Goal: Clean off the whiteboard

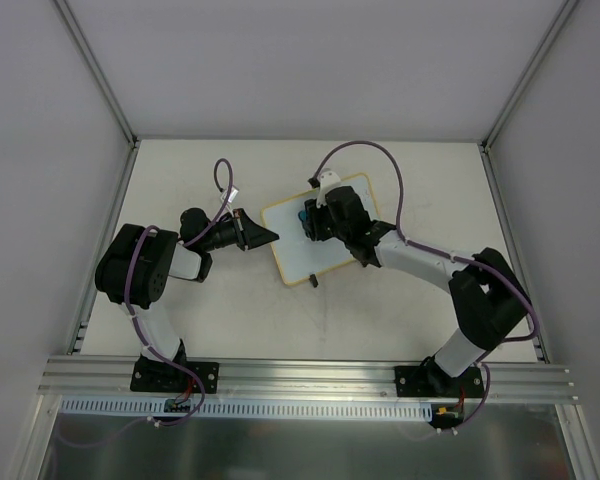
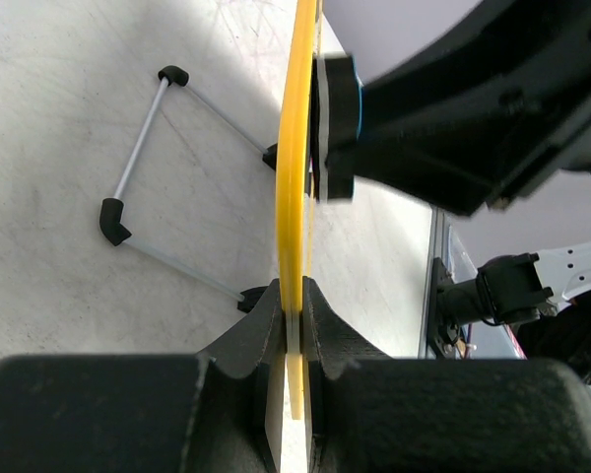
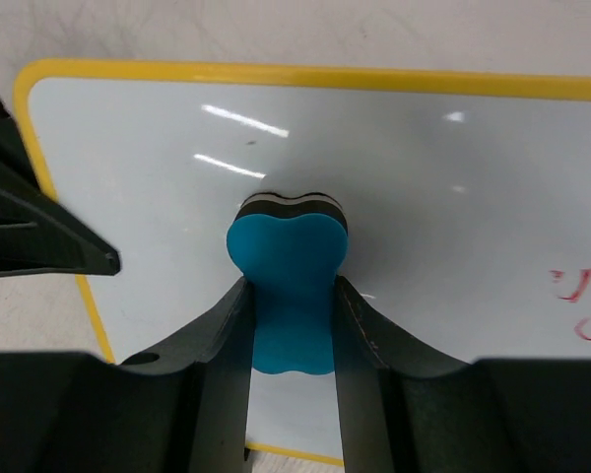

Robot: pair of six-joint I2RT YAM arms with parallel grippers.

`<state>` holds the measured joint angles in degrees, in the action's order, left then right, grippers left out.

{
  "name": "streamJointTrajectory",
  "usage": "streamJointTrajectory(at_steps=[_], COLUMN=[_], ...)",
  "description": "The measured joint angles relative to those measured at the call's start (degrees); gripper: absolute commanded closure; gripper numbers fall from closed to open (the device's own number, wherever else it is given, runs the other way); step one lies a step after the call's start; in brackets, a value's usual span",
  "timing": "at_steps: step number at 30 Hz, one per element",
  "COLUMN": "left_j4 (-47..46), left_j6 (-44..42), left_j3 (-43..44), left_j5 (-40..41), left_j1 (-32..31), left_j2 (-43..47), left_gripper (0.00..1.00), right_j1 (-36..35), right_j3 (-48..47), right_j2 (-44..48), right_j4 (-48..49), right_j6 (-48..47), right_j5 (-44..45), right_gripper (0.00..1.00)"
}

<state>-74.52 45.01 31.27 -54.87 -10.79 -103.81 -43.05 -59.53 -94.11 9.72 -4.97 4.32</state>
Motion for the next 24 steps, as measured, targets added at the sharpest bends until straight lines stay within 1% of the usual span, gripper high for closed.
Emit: streamJointTrajectory(at_steps=[7, 10, 19, 24], left_j4=[0.0, 0.0, 0.0, 0.0], left_j6=[0.1, 0.3, 0.5, 0.4], left_j3=[0.0, 0.0, 0.0, 0.0], left_j5=[0.0, 0.0, -0.1, -0.2], left_j1=[0.0, 0.0, 0.0, 0.0], left_j2=[0.0, 0.0, 0.0, 0.0], left_gripper=[1.0, 1.0, 1.0, 1.0], right_j1=[7.8, 9.4, 9.0, 5.5], right_j3=[0.8, 1.2, 0.5, -4.2], right_j2=[1.7, 1.9, 1.9, 0.0], right_j4=[0.0, 0.2, -1.0, -5.3], right_j6=[1.0, 1.4, 1.3, 0.1], right_j5=[-1.2, -2.1, -1.8, 1.2], right_gripper=[1.0, 1.0, 1.0, 1.0])
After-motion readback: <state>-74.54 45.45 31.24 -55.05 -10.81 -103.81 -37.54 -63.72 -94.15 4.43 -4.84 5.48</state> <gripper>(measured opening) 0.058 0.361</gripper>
